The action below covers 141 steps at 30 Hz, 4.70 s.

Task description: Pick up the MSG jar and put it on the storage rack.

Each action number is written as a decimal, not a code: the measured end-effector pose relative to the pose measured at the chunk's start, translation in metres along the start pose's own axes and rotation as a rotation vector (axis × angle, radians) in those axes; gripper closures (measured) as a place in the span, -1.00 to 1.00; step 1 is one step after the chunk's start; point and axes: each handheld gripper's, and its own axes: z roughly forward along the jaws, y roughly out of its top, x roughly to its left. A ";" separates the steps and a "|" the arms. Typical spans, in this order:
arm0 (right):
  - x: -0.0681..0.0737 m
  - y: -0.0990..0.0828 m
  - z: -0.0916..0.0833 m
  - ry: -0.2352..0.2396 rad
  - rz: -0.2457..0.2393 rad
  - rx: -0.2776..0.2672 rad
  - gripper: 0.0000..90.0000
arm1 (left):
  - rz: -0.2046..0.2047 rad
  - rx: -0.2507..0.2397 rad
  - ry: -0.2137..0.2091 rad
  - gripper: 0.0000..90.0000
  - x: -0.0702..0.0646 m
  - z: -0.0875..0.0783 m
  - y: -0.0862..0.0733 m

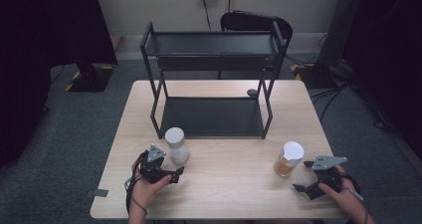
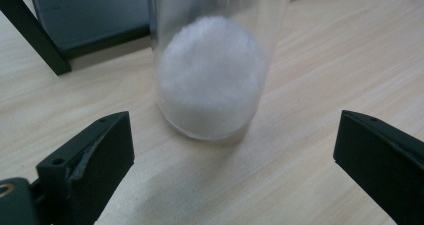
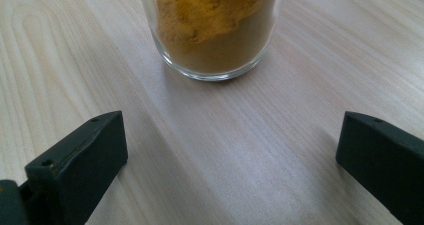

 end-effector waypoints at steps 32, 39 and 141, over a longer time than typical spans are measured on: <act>0.000 0.000 0.000 -0.002 0.002 0.000 -1.00 | -0.069 -0.142 -0.013 -0.86 0.013 0.020 0.016; 0.001 0.000 0.000 -0.002 0.002 0.000 -1.00 | -0.042 -0.150 -0.023 -0.63 0.013 0.023 0.024; 0.001 0.000 0.000 -0.003 0.003 -0.001 -1.00 | 0.104 -0.092 -0.119 -0.25 -0.025 0.020 0.254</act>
